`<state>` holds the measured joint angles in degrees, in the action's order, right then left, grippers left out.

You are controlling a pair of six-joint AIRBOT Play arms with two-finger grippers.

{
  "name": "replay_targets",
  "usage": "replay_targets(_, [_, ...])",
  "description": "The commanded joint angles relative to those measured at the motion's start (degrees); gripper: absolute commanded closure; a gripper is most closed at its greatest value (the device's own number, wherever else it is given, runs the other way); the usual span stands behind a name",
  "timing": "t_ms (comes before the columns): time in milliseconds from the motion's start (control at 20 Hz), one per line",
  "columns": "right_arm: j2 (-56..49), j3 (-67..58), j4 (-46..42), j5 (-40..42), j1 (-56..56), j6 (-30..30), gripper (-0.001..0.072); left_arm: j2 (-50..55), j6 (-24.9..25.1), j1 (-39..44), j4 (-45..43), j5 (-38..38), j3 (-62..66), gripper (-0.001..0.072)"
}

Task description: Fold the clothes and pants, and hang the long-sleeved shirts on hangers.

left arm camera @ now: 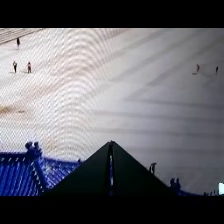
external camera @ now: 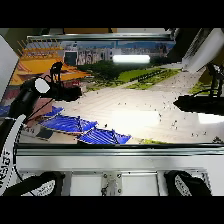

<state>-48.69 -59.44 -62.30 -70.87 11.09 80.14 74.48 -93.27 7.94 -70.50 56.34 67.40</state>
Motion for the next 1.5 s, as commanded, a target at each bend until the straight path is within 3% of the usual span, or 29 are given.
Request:
replay_targets(0, [-0.02,-0.04,0.02,-0.02,-0.04,0.00,0.0697,0.00,0.00,-0.07,-0.02,-0.02,-0.02,0.0696])
replay_targets(550, [-0.02,-0.04,0.02,-0.02,-0.04,0.00,0.0696,0.00,0.07,-0.24,-1.62,-3.89,0.00,0.0681])
replay_targets(650, [-0.02,-0.04,0.02,-0.02,-0.04,0.00,0.0697,0.00,1.22,-2.14,-5.70,-4.28,1.27,0.0004])
replay_targets(1150, [-0.02,-0.04,0.02,-0.02,-0.04,0.00,0.0697,3.89,1.33,-38.82,-7.76,-3.30,4.15,0.0014])
replay_targets(1450, [-0.04,-0.04,0.02,-0.02,-0.04,0.00,0.0697,13.81,2.58,-49.03,-5.33,-3.58,-0.68,0.0014])
